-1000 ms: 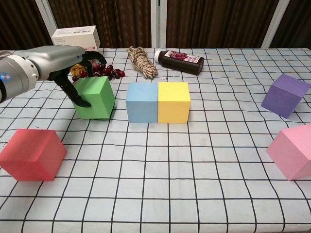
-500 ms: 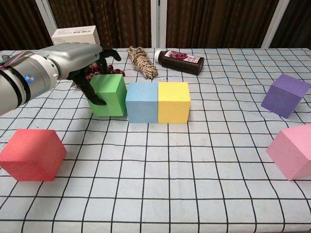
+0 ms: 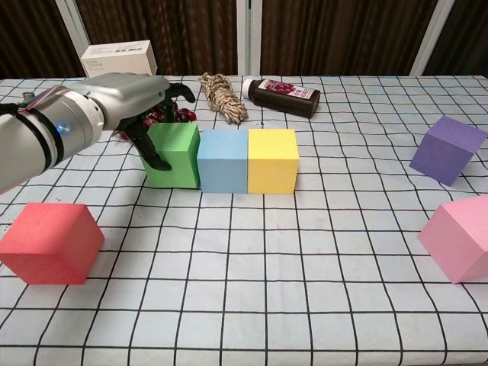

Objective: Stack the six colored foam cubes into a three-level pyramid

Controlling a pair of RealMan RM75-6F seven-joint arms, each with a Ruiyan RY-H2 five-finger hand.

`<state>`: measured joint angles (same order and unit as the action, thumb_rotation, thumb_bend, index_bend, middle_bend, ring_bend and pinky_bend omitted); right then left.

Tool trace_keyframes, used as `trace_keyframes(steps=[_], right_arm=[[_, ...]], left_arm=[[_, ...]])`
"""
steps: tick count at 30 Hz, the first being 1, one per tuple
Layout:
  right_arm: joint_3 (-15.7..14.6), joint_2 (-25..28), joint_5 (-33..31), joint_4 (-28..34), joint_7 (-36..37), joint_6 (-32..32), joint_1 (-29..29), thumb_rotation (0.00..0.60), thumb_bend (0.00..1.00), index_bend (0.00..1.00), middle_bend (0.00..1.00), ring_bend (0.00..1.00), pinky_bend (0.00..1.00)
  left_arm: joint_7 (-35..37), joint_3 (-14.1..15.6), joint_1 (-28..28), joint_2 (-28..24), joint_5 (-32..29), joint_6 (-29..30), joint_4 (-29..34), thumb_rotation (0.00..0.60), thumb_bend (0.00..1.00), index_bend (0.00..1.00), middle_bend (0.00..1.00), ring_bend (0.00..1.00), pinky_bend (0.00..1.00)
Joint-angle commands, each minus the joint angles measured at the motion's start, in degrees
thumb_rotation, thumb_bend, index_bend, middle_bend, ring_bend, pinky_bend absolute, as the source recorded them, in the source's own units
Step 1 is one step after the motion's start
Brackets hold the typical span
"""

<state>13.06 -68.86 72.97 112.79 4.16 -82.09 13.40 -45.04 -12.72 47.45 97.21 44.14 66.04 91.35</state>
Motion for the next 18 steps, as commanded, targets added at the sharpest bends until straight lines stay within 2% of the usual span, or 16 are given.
trace_keyframes(steps=[1,18], right_arm=[[0.12,-0.13,-0.18,-0.08,-0.15,0.15,0.06,0.600,0.00,0.00,0.19,0.03,0.00],[0.54,-0.78,-1.46,-0.34,-1.18,0.73,0.05,0.600,0.00,0.00,0.19,0.03,0.00]], left_arm=[[-0.17,0.07,0.22,0.30,-0.23,0.13,-0.34,0.600,0.16,0.14,0.60,0.21,0.10],[0.31,0.38,0.76,1.59,-0.40,0.61,-2.01,0.600,0.16,0.14,0.60,0.22,0.10]])
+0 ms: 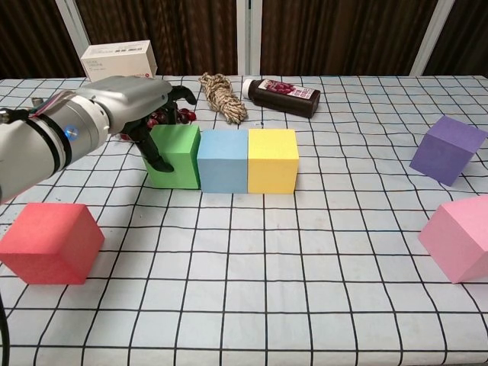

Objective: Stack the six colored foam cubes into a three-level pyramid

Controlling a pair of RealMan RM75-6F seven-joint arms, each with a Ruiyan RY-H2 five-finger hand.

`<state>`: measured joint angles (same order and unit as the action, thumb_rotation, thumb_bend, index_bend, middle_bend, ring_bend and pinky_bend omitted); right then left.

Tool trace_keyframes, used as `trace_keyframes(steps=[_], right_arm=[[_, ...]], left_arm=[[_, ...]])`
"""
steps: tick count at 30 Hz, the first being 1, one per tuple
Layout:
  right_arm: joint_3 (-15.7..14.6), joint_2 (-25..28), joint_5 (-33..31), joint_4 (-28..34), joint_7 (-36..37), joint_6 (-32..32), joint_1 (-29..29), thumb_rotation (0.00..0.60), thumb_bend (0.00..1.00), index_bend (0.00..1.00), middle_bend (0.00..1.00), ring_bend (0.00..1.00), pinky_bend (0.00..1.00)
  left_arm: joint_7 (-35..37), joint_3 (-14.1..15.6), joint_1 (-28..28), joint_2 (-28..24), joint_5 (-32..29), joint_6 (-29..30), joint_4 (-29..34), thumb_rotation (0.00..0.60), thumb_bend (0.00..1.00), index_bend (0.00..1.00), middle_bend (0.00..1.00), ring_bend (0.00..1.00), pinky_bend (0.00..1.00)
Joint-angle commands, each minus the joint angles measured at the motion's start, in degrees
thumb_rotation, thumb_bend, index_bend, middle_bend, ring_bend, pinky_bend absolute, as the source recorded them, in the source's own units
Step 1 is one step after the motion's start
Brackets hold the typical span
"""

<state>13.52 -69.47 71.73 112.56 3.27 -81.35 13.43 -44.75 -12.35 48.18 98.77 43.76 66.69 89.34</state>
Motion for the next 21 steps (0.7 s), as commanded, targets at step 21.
trace_keyframes(steps=[21], right_arm=[[0.23,-0.60,-0.66,-0.40,-0.19,0.82,0.03,0.600,0.00,0.00,0.19,0.03,0.00]], left_arm=[[0.82,0.50,-0.12,0.83,-0.17,-0.22,-0.99,0.600,0.16,0.14,0.60,0.22,0.10]])
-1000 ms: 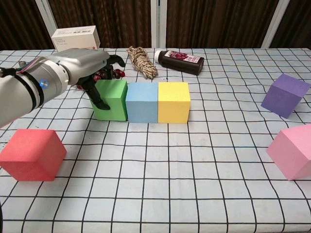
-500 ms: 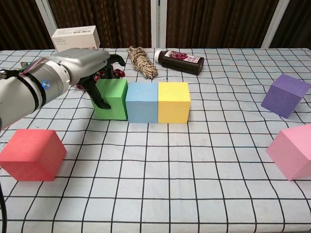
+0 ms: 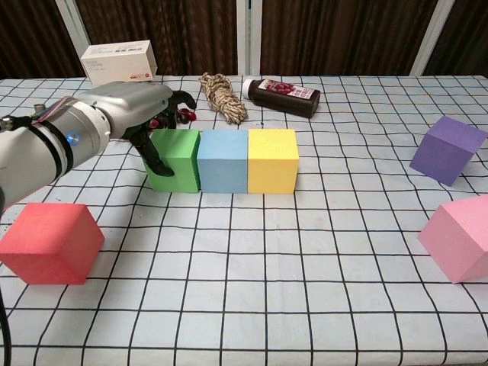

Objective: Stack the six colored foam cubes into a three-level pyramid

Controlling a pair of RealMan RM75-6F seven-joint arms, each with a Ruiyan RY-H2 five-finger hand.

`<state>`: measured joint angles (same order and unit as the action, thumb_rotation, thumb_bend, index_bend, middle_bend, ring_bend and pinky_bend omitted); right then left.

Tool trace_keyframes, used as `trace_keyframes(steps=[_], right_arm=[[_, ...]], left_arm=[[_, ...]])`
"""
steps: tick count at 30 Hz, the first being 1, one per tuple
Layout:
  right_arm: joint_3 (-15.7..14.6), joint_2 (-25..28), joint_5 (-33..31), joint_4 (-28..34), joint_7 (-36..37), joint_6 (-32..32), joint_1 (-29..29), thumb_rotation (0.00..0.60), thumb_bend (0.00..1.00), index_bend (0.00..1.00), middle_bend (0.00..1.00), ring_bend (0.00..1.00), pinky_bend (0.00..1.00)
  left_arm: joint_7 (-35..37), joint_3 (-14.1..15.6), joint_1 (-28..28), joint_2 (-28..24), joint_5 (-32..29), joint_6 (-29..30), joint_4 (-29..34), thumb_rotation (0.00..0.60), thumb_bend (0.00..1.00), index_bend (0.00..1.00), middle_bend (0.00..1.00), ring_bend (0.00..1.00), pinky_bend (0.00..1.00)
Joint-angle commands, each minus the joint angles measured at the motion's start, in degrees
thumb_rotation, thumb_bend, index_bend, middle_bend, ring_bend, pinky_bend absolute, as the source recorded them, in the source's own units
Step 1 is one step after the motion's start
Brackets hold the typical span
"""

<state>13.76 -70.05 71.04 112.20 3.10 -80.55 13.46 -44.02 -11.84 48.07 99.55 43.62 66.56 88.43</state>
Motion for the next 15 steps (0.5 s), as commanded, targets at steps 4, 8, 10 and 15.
trace_keyframes(steps=[4,8,10,15], right_arm=[[0.05,-0.14,-0.19,-0.23,0.09,0.19,0.01,0.600,0.00,0.00,0.19,0.03,0.00],[0.03,-0.18,-0.66,-0.43,-0.24,0.38,-0.01,0.600,0.00,0.00,0.19,0.03,0.00],[0.15,-0.32,-1.08,-0.41,-0.77,0.30,0.02,0.600,0.00,0.00,0.19,0.03,0.00],[0.32,-0.33,-1.38,-0.33,-0.90,0.36,0.02,0.600,0.00,0.00,0.19,0.03,0.00]], left_arm=[[0.38,-0.36,0.06,0.10,0.10,0.00,-0.46,0.600,0.16,0.14,0.60,0.23,0.10],[0.53,-0.41,0.01,0.14,0.29,0.19,-0.22,0.600,0.16,0.14,0.60,0.23,0.10],[0.62,-0.31,-0.04,0.26,0.27,0.11,-0.14,0.600,0.16,0.14,0.61,0.23,0.10],[0.56,-0.35,0.07,0.56,0.28,0.06,-0.27,0.600,0.16,0.14,0.61,0.23,0.10]])
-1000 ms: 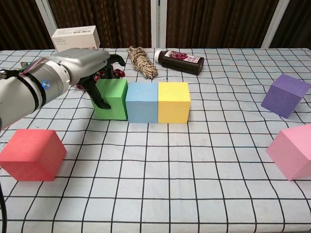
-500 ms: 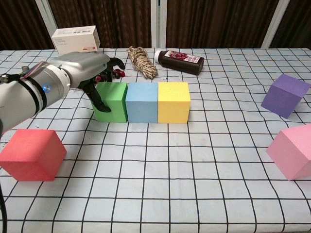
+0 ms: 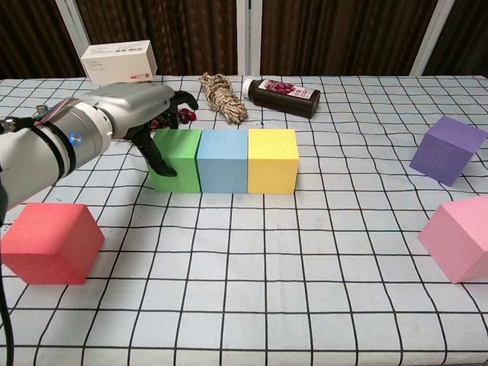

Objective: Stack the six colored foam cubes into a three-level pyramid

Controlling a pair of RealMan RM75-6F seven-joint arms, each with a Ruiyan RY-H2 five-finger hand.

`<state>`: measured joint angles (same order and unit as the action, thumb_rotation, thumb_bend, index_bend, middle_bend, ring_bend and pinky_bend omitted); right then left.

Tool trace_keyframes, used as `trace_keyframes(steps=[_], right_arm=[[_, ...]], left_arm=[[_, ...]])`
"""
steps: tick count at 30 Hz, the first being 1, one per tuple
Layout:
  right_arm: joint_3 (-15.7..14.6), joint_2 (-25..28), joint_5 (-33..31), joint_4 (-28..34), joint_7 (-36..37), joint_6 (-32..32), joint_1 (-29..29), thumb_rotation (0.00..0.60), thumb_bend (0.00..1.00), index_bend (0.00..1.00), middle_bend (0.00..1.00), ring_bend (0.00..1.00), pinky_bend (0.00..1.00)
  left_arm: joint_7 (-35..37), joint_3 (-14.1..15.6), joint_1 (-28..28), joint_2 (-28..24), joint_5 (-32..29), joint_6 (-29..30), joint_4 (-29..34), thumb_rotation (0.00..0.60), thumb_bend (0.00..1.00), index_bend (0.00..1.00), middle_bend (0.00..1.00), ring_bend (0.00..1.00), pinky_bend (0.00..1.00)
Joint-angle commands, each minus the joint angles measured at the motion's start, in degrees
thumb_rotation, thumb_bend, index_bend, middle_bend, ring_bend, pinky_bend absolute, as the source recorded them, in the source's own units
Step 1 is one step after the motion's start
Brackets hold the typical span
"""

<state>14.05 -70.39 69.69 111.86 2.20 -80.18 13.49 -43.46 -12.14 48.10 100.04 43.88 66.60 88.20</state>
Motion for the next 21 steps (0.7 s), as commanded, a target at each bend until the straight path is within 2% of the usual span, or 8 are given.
trace_keyframes(steps=[1,21], right_arm=[[0.04,0.01,-0.05,0.01,0.02,0.01,-0.02,0.600,0.00,0.00,0.19,0.03,0.00],[-0.08,0.06,-0.38,-0.91,0.89,0.96,-0.10,0.600,0.00,0.00,0.19,0.03,0.00]], left_arm=[[-0.02,-0.09,0.07,0.11,0.05,0.03,-0.11,0.600,0.16,0.14,0.61,0.23,0.10],[-0.59,-0.12,0.40,1.13,-0.16,-0.04,-1.14,0.600,0.16,0.14,0.61,0.23,0.10]])
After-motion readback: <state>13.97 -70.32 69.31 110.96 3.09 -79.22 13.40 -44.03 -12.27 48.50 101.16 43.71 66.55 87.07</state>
